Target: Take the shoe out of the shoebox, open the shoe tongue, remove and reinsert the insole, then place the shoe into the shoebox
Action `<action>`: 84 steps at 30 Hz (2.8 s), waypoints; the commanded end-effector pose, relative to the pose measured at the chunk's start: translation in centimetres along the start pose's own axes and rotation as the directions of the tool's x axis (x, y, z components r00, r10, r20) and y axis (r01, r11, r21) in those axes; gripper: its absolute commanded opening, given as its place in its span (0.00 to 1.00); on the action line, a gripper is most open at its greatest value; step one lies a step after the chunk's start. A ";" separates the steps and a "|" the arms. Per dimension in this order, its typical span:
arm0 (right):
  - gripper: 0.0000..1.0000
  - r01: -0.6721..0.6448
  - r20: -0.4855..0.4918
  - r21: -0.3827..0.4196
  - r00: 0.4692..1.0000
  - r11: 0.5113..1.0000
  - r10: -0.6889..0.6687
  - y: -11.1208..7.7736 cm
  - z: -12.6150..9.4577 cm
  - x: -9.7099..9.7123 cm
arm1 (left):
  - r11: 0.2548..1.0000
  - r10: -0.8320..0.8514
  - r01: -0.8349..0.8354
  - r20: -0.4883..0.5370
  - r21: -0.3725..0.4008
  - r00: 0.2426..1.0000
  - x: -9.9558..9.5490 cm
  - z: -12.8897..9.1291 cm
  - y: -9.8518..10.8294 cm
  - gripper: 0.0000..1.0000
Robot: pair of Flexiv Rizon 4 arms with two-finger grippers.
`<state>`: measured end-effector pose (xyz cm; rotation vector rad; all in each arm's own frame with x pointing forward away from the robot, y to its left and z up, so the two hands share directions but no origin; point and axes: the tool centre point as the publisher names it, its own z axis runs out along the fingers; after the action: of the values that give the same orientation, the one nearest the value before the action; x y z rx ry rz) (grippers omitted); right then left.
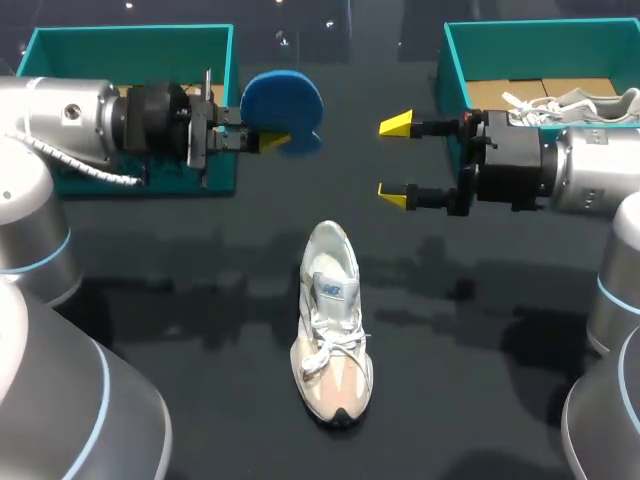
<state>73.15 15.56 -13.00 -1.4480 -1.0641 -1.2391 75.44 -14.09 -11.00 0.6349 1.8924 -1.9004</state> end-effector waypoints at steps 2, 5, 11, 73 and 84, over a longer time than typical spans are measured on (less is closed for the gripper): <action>1.00 0.000 0.002 -0.002 1.000 1.000 0.000 0.0 0.3 -0.1 | 0.950 0.314 -0.313 0.051 -0.018 0.948 1.2 -0.2 0.3 0.00; 1.00 0.000 0.002 -0.002 1.000 1.000 0.000 0.0 0.3 -0.1 | 0.935 0.354 -0.353 0.050 -0.034 0.934 1.1 0.0 0.5 0.00; 1.00 0.000 0.002 -0.002 1.000 1.000 0.000 0.0 0.3 -0.1 | 0.953 0.303 -0.302 0.059 -0.022 0.951 0.8 0.1 0.7 0.00; 0.42 0.081 0.050 0.144 0.995 0.986 -0.090 -1.7 6.5 -0.2 | 0.534 0.845 -0.843 0.002 -0.070 0.535 -0.7 5.3 4.9 0.00; 0.31 0.068 0.049 0.154 0.996 0.986 -0.076 -1.9 7.1 -0.4 | 0.527 0.849 -0.847 0.003 -0.074 0.528 -1.0 5.5 5.1 0.00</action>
<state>72.55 22.38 -13.55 -1.3368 -1.2299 -1.1490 78.70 -19.49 -14.64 1.2123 1.1941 -1.1565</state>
